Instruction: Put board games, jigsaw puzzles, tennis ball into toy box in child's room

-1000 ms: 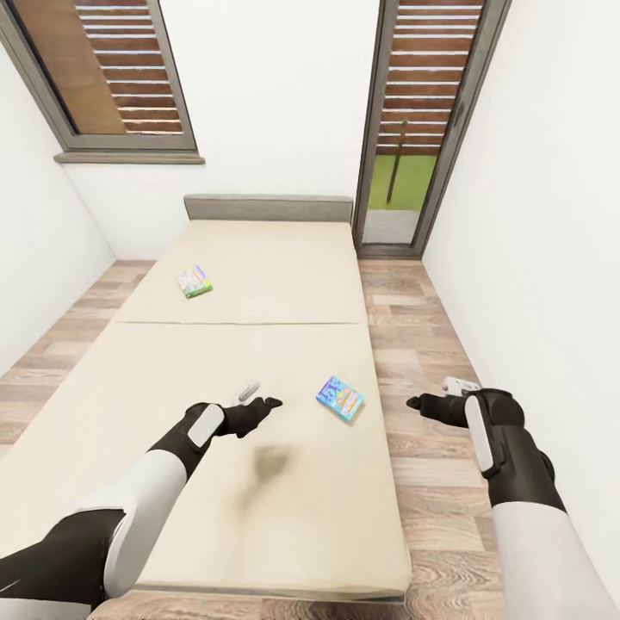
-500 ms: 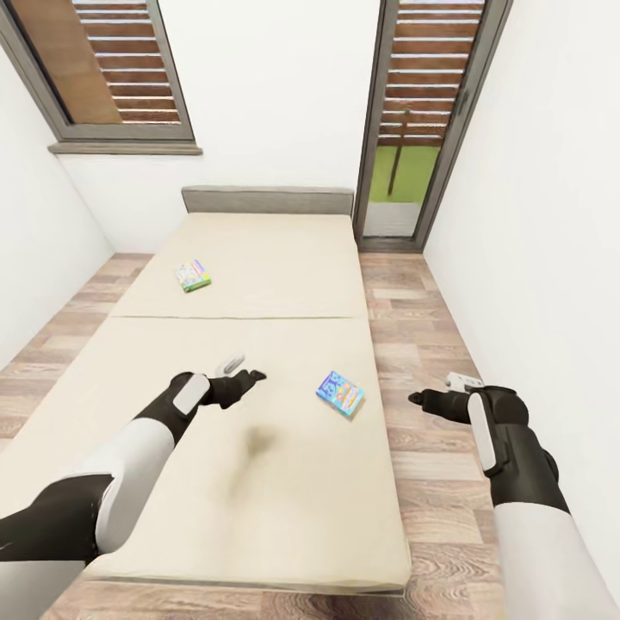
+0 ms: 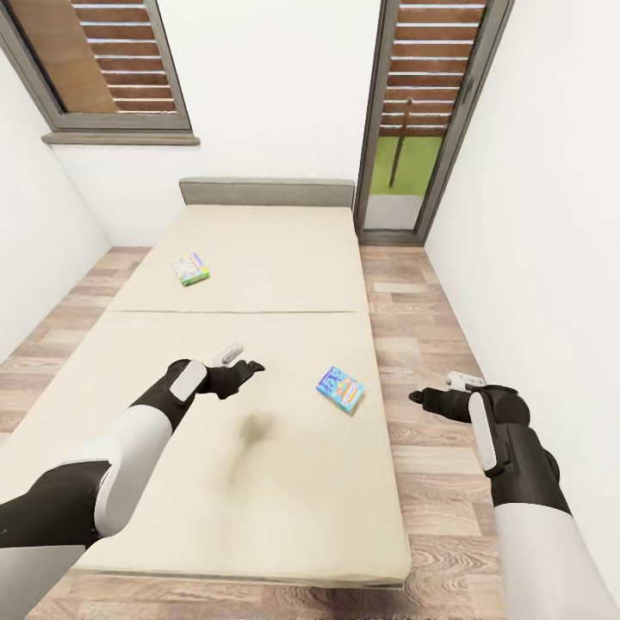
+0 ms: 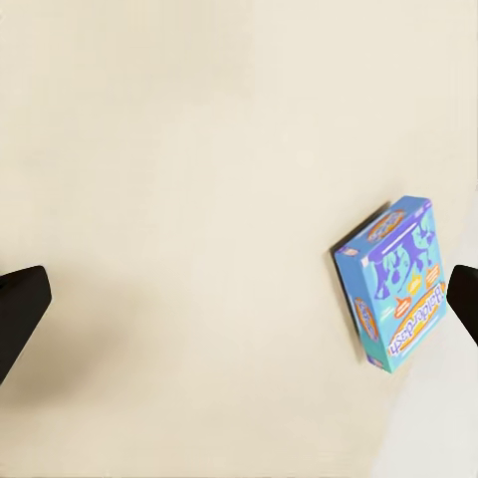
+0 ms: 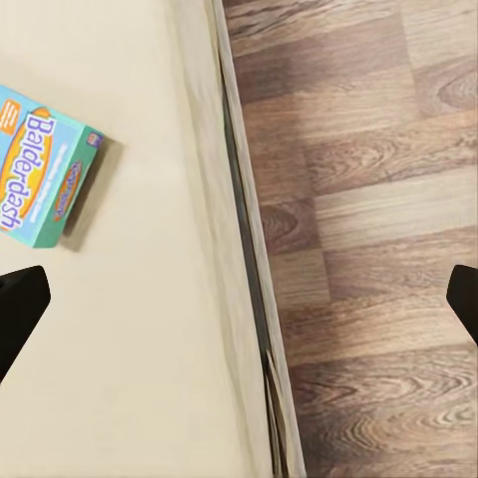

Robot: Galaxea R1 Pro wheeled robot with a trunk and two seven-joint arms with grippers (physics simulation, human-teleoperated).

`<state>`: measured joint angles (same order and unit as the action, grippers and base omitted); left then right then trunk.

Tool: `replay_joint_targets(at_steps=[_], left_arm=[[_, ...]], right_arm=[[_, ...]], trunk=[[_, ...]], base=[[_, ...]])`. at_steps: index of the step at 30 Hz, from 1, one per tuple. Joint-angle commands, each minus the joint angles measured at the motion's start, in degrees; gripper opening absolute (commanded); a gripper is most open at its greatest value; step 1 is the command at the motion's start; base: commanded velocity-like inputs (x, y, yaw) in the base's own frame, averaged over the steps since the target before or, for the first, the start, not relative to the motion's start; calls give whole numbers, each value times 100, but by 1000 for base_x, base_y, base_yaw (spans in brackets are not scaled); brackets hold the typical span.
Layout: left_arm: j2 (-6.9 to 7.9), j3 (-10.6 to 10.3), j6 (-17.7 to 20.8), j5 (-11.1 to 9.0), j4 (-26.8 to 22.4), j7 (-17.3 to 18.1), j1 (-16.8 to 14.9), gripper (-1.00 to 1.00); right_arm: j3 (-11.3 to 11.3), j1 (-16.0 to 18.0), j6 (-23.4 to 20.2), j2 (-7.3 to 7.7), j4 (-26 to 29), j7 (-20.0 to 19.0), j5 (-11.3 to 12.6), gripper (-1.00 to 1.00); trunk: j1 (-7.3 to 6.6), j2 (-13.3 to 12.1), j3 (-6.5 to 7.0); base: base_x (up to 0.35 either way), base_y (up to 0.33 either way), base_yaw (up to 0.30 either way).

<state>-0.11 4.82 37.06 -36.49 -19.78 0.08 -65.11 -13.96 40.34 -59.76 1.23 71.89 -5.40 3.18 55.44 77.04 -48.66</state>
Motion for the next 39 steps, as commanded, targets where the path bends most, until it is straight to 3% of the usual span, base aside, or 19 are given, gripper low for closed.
replay_joint_targets(at_steps=[1, 9, 17, 21, 31, 39], left_arm=[[-4, 37, 44, -2, -10, -8, -2, 100], [-8, 66, 153, -22, -63, -71, 7, 100], [36, 174, 756, -74, -317, -108, 100, 100], [58, 201, 952, -100, -654, -95, 355, 100], [74, 203, 1152, -124, -1583, -82, 842, 100], [68, 191, 1183, -125, -1819, -80, 943, 100]], right_arm=[[-7, 3, -24, 0, 7, -7, 22, 100], [-9, 5, -24, 0, 14, -5, 15, 100], [5, 5, -24, -10, 17, -5, 12, 100], [12, 4, -24, -14, 17, -5, 14, 100], [19, 2, -24, -16, 22, -4, 15, 100], [19, 2, -24, -17, 25, -4, 15, 100]], trunk=[[0, 2, -14], [0, 2, -89], [0, 2, -164], [0, 2, -201], [219, 404, -474], [395, 724, -693]], base=[[0, 0, 0], [0, 0, 0], [0, 0, 0], [0, 0, 0], [0, 0, 0], [0, 0, 0]])
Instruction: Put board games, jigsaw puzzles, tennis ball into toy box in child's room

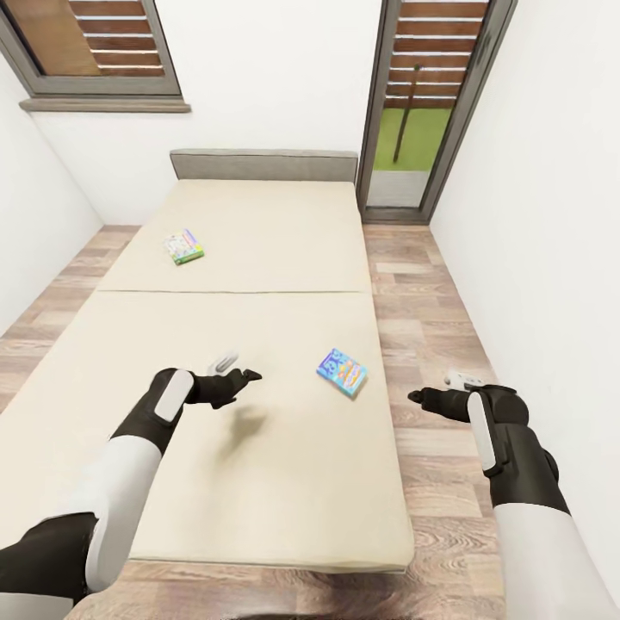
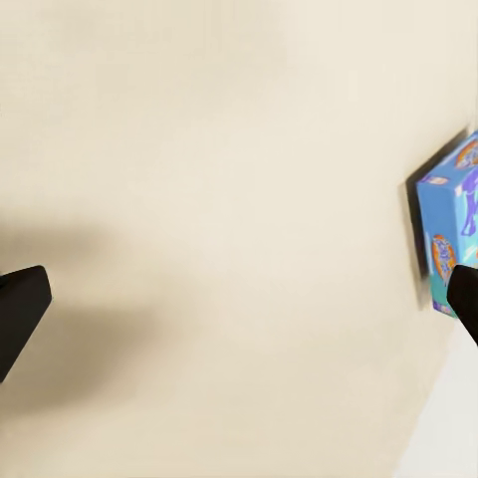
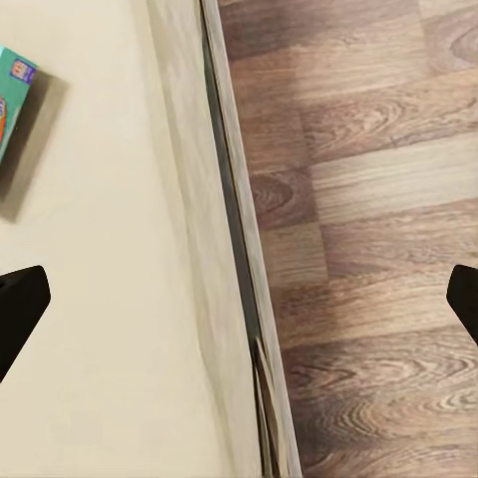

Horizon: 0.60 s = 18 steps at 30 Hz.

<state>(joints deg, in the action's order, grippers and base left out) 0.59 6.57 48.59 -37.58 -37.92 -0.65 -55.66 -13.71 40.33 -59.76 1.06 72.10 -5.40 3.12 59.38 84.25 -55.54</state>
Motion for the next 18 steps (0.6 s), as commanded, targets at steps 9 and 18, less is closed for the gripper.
replay_joint_targets(at_steps=[9, 18], left_arm=[[-15, 2, 41, -10, -78, -3, 29, 100], [-8, 8, 162, -25, -150, 74, 41, 100]], right_arm=[[-3, 2, -24, 0, 5, -5, 22, 100], [-7, 1, -24, 3, 11, -5, 22, 100]], trunk=[[198, 365, -250], [220, 405, -353]], base=[[0, 0, 0], [0, 0, 0]])
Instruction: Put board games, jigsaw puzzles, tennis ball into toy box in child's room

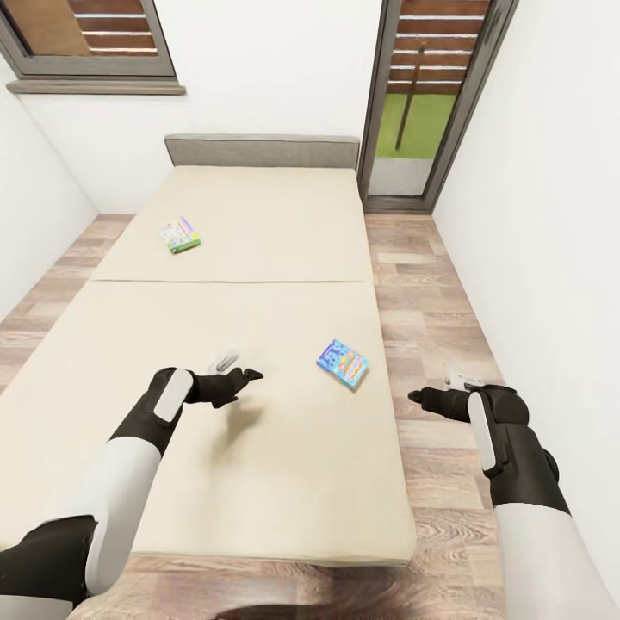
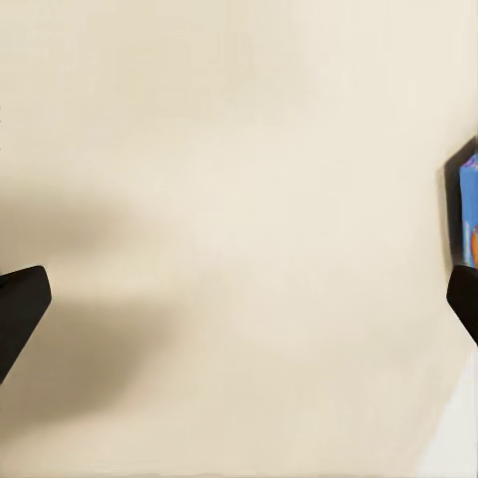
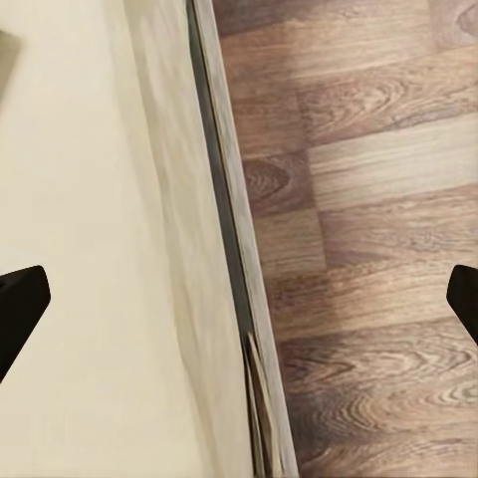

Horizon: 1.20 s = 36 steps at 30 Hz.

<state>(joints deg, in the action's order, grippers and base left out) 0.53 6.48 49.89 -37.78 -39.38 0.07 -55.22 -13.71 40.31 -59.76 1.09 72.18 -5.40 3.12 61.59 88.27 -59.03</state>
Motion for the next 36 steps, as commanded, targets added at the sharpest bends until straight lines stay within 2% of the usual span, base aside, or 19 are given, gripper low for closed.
replay_joint_targets(at_steps=[1, 11, 15, 20, 23, 28, 29, 31, 36], left_arm=[[2, 21, 71, -6, -13, 21, 0, 100], [6, 50, 116, 28, -19, 32, -6, 100], [-3, 57, 57, 45, 10, 0, -117, 100], [-22, 43, -3, 58, 128, -20, -464, 100], [-32, 35, -14, 65, 197, -23, -560, 100], [-48, 17, -91, 83, 630, -29, -1019, 100], [-48, 17, -91, 83, 630, -29, -1019, 100], [-34, 22, -216, 83, 921, -31, -1236, 100], [-17, 32, -460, 82, 1324, -32, -1472, 100]], right_arm=[[-9, 3, -24, 1, 8, -5, 22, 100], [-20, 0, -24, 11, 148, -5, 27, 100], [-23, -3, -24, 14, 284, -5, 25, 100], [-30, -24, -24, 20, 407, -5, 23, 100], [-31, -33, -24, 20, 437, -5, 21, 100], [-34, -68, -24, 17, 631, -5, 18, 100], [-34, -68, -24, 17, 631, -5, 18, 100], [-34, -98, -24, 18, 759, -5, 20, 100], [-39, -149, -24, 20, 976, -5, 21, 100]], trunk=[[0, 2, -13], [0, 2, -107], [0, 2, -144], [0, 2, -191], [0, 2, -219], [0, 2, -266], [0, 2, -276], [0, 2, -294], [0, 2, -341]], base=[[0, 0, 0], [0, 0, 0], [0, 0, 0], [0, 0, 0], [0, 0, 0], [0, 0, 0], [0, 0, 0], [0, 0, 0], [0, 0, 0]])
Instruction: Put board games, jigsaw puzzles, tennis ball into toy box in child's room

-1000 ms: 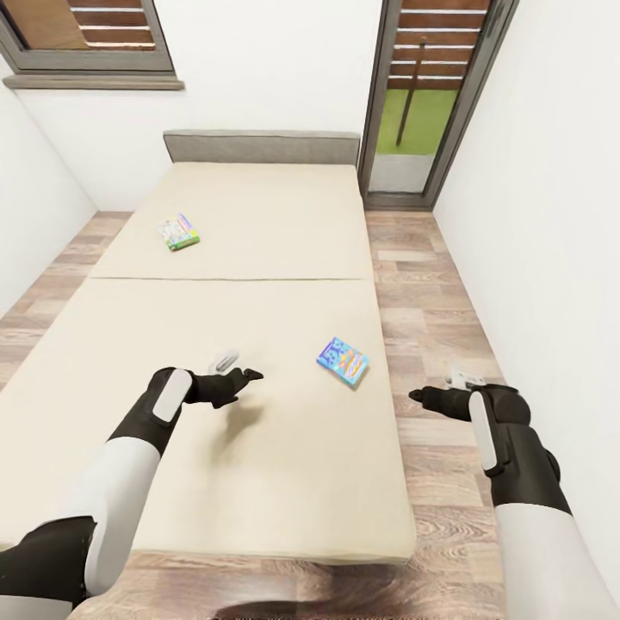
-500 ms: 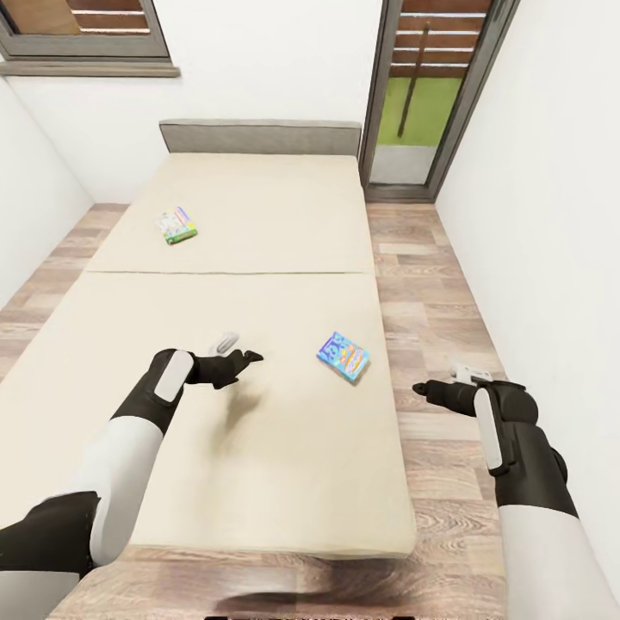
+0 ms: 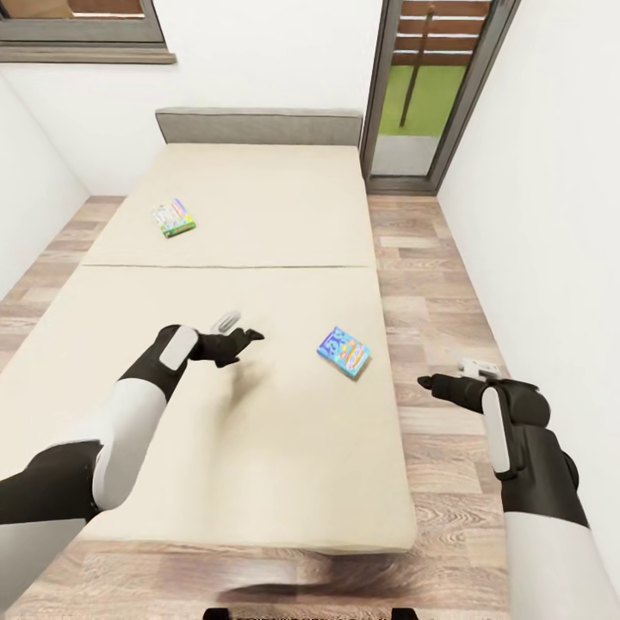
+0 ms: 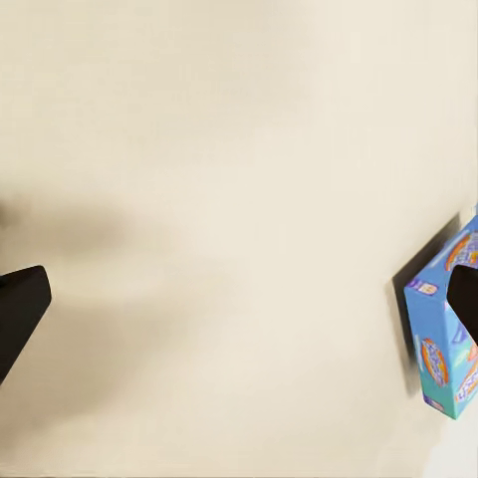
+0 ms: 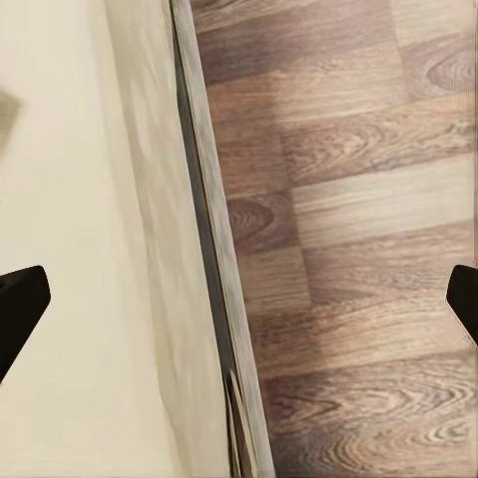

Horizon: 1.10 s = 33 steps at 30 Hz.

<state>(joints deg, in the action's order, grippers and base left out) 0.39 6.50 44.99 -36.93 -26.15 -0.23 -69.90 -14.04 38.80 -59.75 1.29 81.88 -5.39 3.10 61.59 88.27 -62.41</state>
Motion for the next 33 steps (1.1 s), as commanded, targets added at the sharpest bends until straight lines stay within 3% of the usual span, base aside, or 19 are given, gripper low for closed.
replay_joint_targets(at_steps=[1, 13, 33], left_arm=[[-3, 30, 30, -3, 1, -2, -5, 100], [12, 26, -252, -5, 421, 25, -338, 100], [-62, -6, -305, -24, 506, 48, -622, 100]], right_arm=[[-6, 3, -25, 0, 6, -6, 23, 100], [-190, -105, -25, -8, 356, -7, 27, 100], [-285, -134, -25, -6, 429, -6, 27, 100]], trunk=[[0, 2, -13], [0, 2, -125], [0, 2, -313]], base=[[0, 0, 0], [0, 0, 0], [0, 0, 0]])
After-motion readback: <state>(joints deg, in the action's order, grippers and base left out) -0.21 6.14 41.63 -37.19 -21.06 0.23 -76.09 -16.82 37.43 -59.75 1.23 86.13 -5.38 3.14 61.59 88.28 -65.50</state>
